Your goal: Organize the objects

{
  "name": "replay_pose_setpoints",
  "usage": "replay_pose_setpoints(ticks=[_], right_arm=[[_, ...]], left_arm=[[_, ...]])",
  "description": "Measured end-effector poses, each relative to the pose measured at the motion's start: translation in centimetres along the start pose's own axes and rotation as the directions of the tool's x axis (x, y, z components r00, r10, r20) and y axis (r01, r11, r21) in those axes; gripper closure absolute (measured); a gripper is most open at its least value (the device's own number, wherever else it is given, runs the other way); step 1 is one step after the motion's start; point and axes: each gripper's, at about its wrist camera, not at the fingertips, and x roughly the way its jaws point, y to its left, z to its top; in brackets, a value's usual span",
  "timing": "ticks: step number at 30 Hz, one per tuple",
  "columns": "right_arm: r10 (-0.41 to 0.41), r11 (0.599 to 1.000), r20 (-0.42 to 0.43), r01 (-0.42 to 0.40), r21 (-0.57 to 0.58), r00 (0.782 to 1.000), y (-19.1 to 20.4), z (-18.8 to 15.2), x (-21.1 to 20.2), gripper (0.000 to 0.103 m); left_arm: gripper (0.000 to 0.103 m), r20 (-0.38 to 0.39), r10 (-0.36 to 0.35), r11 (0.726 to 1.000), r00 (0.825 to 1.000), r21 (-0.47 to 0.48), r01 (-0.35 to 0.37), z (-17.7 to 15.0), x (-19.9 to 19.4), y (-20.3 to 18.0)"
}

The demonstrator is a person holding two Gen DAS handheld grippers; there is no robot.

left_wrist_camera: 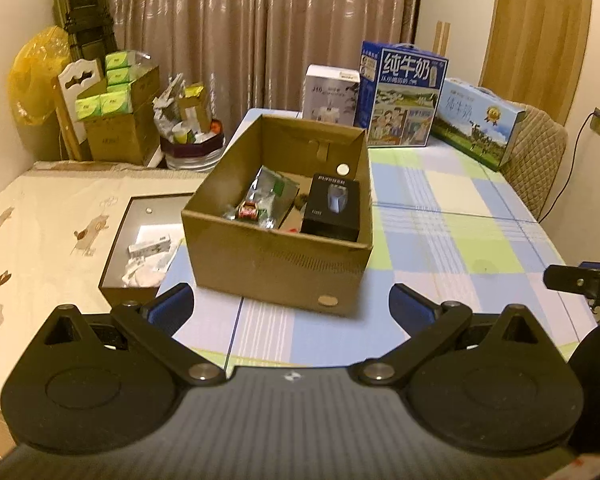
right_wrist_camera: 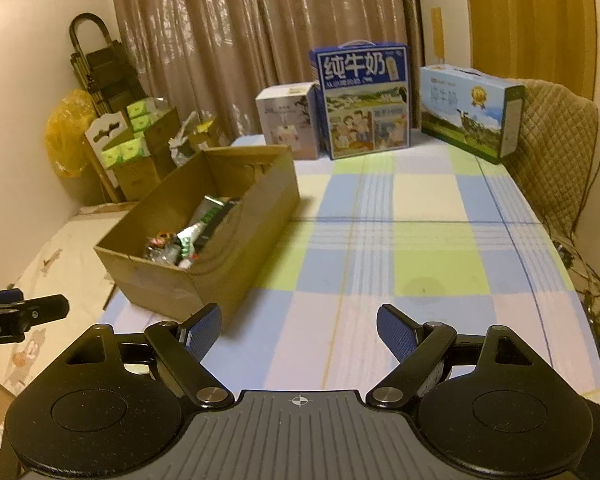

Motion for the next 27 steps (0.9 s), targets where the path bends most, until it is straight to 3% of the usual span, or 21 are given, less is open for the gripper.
replay_pose_setpoints(ticks=[27], right_arm=[[-0.011,1.0,-0.017,0.011,-0.007,1.0,-1.0,-1.3,0.1,0.021]], left_arm=[[0.001,-0.022,0.023,1.0,1.0,0.005,-0.022,-1.6,0.7,-1.1]])
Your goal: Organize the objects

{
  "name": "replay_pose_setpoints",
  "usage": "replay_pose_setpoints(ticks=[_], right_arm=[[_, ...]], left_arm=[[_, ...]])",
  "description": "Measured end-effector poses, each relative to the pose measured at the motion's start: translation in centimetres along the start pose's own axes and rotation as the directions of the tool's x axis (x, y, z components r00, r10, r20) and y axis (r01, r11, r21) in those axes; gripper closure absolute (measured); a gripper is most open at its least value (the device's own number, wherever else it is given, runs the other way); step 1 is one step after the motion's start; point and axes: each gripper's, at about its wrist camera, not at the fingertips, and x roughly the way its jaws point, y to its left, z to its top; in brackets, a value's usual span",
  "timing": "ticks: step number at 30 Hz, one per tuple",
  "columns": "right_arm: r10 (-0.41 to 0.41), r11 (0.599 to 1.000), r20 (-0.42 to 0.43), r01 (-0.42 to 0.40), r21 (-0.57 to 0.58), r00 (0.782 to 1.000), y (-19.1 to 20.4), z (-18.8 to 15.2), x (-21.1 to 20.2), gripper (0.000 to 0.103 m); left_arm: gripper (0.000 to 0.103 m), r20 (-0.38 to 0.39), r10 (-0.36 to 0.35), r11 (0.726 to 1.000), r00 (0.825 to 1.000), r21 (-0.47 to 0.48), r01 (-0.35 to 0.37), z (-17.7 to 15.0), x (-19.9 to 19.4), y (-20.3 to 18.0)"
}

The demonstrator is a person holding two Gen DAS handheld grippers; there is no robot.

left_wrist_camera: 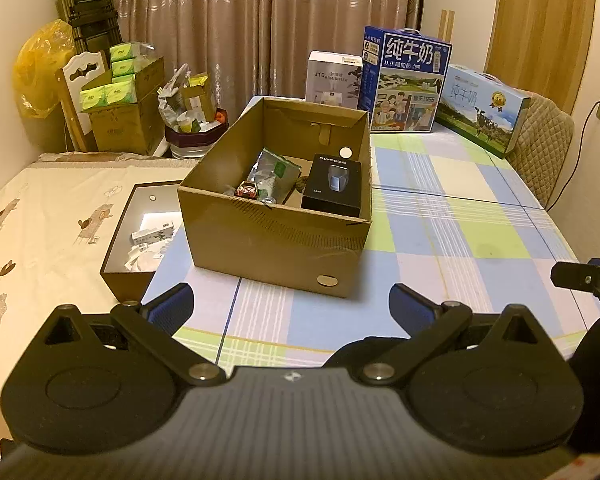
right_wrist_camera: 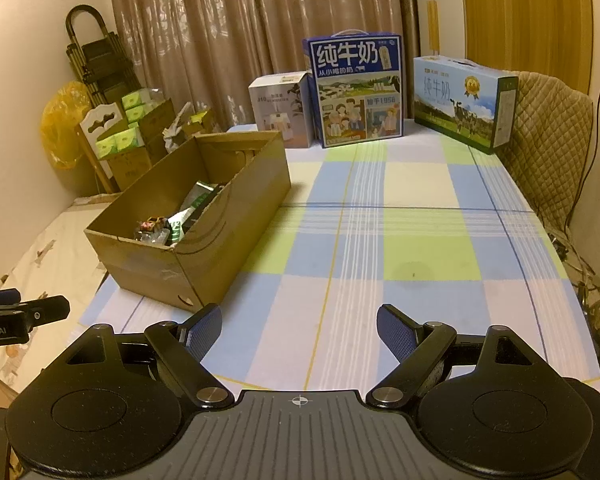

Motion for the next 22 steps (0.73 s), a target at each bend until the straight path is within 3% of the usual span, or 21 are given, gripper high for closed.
replay_pose_setpoints(ticks=[22], right_arm=[[-0.001,1.0,-0.001,0.001,0.002,1.0,-0.08,-0.08,0.07,0.021]], left_arm=[[0.001,0.03,-0.024,1.0,0.999,-0.006,0.024,0.18,-0.19,-0.54]])
